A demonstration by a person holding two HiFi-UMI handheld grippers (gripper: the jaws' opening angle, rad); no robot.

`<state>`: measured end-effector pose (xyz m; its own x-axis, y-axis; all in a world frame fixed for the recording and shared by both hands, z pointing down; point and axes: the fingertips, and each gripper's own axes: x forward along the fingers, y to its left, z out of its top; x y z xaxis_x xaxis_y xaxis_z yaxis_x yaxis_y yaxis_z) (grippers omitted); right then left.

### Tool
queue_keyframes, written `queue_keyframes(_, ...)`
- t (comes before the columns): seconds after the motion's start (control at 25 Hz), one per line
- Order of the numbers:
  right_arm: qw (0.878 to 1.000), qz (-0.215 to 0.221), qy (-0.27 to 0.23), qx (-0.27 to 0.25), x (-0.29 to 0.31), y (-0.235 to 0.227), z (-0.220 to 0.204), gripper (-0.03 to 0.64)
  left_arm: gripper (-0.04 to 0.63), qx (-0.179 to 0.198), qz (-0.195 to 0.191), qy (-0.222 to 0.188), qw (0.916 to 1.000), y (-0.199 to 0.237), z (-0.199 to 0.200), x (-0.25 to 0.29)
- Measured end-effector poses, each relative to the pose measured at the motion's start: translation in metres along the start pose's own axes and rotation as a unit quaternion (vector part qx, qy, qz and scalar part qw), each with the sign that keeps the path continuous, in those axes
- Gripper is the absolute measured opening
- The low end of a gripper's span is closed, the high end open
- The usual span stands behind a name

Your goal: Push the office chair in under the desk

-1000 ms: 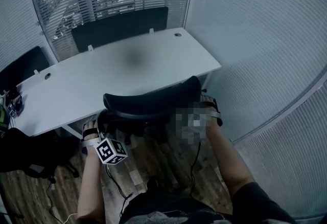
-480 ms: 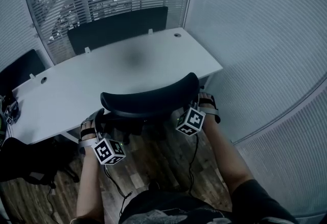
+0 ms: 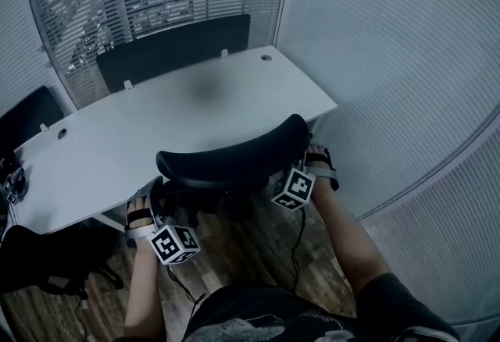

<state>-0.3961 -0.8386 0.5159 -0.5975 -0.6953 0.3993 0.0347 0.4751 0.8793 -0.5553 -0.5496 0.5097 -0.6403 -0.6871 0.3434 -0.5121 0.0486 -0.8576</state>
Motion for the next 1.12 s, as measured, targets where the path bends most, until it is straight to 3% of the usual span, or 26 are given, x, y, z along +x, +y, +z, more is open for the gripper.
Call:
queue_keyframes(0.32,0.999,-0.024,-0.021,0.025,-0.001,0.001,-0.002,0.290,0.242,-0.005,0.002,0.006,1.0000,-0.005,0.001,-0.002)
queue_keyframes(0.64,0.999,-0.014,-0.021,0.019,-0.016,-0.002,-0.004,0.288,0.242,-0.010,0.008,0.015,0.9998,0.002,-0.001,-0.002)
queue_keyframes(0.92,0.996,-0.002,-0.042,0.079,-0.064,-0.016,-0.015,0.288,0.249,-0.031,0.013,0.044,0.9985,0.009,-0.006,-0.030)
queue_keyframes(1.12,0.982,0.039,-0.067,0.169,-0.107,-0.008,-0.026,0.288,0.247,-0.072,0.020,0.035,0.9965,0.006,0.010,-0.067)
